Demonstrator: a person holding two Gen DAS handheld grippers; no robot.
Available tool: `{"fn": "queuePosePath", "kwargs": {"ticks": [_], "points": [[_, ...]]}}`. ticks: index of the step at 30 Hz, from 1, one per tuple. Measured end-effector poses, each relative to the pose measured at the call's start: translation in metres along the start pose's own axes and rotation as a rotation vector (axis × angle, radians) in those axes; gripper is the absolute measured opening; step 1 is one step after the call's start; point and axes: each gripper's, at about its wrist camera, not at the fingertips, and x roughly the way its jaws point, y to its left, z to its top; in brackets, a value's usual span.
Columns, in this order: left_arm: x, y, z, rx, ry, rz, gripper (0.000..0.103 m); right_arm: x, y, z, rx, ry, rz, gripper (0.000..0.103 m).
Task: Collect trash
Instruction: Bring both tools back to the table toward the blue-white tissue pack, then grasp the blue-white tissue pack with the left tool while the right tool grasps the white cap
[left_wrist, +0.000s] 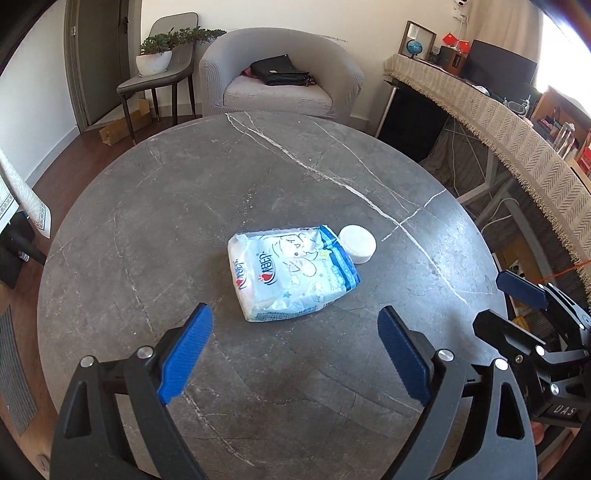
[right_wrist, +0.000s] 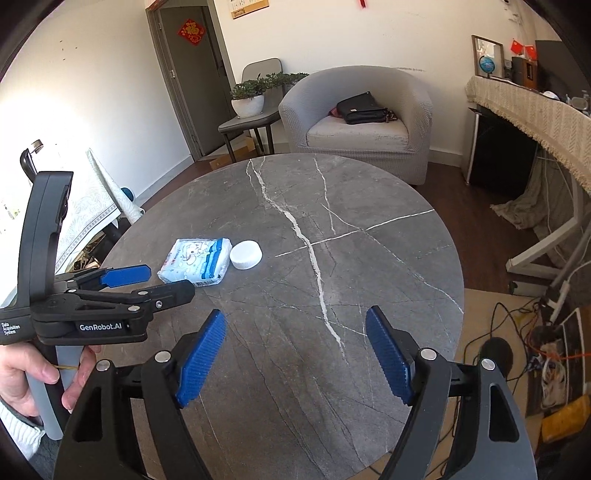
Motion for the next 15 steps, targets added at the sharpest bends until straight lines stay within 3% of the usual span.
{"fn": "queuePosePath", "kwargs": {"ticks": [15], "points": [[0.023, -0.006, 0.017, -0.073, 0.011, 0.116, 0.093, 0.0, -0.004, 0.004, 0.023, -0.007, 0.003, 0.079]]}}
